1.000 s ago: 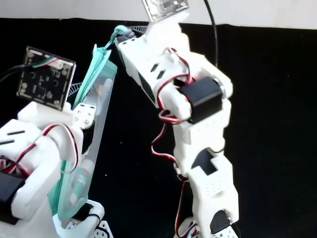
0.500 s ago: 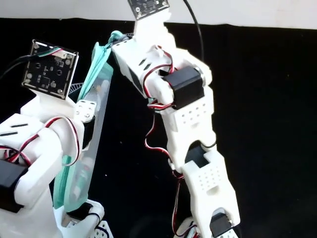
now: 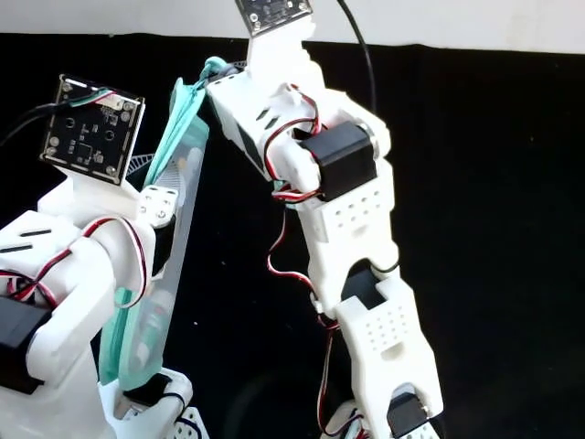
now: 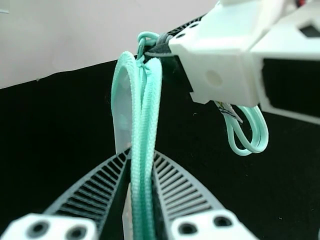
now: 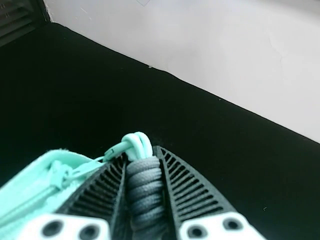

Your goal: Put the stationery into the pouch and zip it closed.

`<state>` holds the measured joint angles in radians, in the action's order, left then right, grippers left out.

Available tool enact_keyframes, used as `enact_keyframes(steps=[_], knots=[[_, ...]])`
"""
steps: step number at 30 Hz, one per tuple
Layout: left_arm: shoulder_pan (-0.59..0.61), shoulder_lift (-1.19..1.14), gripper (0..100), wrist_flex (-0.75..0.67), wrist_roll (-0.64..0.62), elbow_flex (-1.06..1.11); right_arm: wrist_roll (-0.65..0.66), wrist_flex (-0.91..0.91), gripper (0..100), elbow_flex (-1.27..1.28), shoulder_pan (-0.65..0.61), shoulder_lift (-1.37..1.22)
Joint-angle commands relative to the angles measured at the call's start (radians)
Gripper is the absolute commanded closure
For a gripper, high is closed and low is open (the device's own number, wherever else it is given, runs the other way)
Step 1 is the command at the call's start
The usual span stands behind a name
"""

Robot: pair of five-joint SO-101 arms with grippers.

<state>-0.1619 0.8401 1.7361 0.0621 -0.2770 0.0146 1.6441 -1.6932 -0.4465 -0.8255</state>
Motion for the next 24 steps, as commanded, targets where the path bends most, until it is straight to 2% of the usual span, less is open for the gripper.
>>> enact_keyframes(steps=[1,5,11,14,18,21,24], knots=[[-0.036,0.097,99,0.028,0.0,-0.035,0.008,0.018,99.3,-0.074,0.085,-0.033],[-0.036,0.097,99,0.02,0.003,0.076,0.058,0.045,99.3,-0.074,0.094,0.185],[-0.036,0.094,99,-0.106,0.003,0.237,0.077,0.053,99.3,-0.071,0.094,0.42],[-0.036,0.093,99,-0.14,0.005,0.297,0.078,0.053,99.3,-0.071,0.094,0.481],[-0.036,0.097,92,-0.147,0.133,0.38,0.106,0.053,99.3,-0.071,0.091,0.532],[-0.039,0.097,87,-0.147,0.138,0.415,0.112,0.054,99.3,-0.071,0.05,0.547],[-0.039,0.097,86,-0.153,0.138,0.426,0.112,0.061,99.3,-0.068,-0.007,0.547]])
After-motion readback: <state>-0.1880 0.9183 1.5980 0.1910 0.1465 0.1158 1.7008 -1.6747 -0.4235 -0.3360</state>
